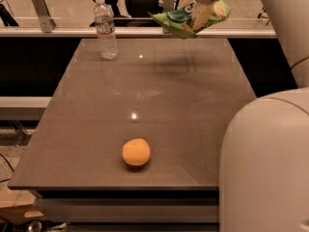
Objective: Move green rice chip bag near water bottle
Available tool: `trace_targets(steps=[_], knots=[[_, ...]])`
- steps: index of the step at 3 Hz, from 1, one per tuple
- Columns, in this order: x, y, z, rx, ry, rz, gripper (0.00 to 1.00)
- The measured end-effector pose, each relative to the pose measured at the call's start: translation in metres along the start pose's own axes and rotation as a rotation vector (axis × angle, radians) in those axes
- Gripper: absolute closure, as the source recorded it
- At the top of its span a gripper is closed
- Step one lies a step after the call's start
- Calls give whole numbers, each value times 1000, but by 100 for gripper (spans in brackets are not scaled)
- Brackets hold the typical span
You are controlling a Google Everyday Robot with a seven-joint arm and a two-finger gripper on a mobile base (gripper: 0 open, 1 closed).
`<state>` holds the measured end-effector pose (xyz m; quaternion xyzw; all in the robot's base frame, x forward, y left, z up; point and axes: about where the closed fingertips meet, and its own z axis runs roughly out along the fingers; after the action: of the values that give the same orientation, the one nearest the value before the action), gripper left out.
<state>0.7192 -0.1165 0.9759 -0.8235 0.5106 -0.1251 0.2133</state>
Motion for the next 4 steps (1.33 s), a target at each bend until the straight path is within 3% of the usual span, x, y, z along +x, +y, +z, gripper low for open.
trace_targets(steps=[2,4], knots=[[-13,-23,21,37,-96,-72,100],[-36,-21,52,-17,-174,-126,100]])
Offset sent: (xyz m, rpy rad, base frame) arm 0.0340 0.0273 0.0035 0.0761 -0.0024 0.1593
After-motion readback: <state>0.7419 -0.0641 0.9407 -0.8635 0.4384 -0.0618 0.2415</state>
